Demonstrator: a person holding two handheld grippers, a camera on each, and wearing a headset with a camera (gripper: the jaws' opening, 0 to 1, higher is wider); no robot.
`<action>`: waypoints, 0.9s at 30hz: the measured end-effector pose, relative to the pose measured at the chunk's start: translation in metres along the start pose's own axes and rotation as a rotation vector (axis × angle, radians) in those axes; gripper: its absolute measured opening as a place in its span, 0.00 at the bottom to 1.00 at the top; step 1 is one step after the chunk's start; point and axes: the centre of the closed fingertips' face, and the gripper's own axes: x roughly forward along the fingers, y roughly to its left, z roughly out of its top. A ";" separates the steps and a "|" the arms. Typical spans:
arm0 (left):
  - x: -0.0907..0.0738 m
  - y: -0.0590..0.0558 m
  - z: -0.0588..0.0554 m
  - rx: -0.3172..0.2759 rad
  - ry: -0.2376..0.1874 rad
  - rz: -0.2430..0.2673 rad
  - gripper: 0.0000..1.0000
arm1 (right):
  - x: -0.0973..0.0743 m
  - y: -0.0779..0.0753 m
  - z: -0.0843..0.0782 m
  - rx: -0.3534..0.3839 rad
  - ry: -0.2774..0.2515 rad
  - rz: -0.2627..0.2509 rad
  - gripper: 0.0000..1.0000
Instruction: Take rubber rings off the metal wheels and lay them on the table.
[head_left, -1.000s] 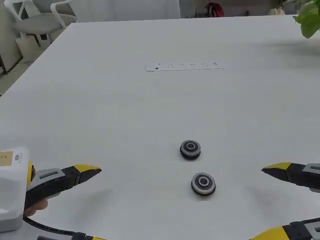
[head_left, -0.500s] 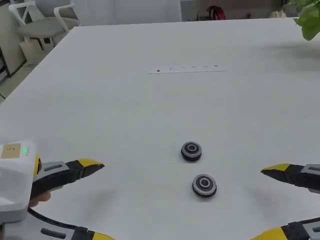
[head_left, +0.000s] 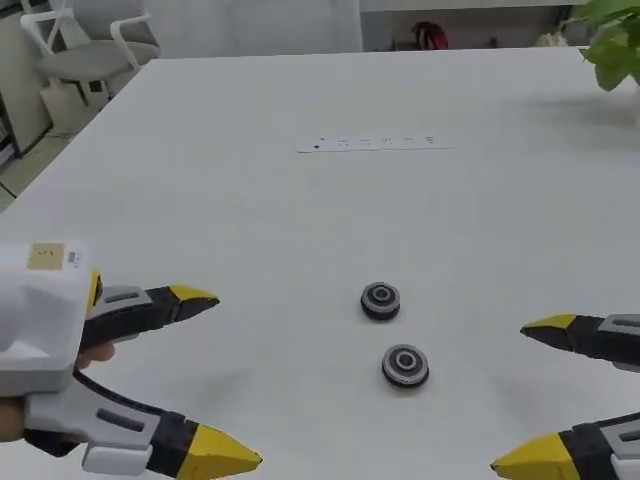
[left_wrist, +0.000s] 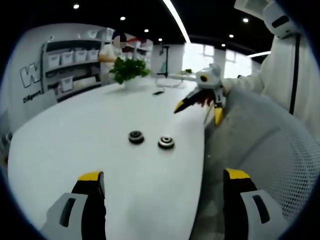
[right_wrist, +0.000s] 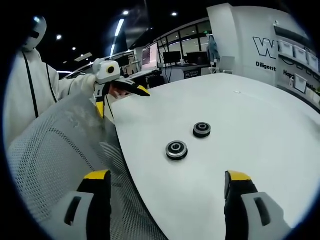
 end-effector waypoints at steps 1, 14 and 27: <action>0.000 0.000 0.001 0.005 0.000 0.000 1.00 | -0.001 0.000 0.001 -0.002 0.000 -0.001 0.91; -0.004 0.006 0.028 0.067 -0.041 0.004 1.00 | -0.012 -0.008 0.016 -0.036 -0.018 -0.016 0.90; -0.004 0.010 0.074 0.097 -0.151 -0.001 0.97 | -0.013 -0.013 0.032 -0.084 -0.032 0.002 0.87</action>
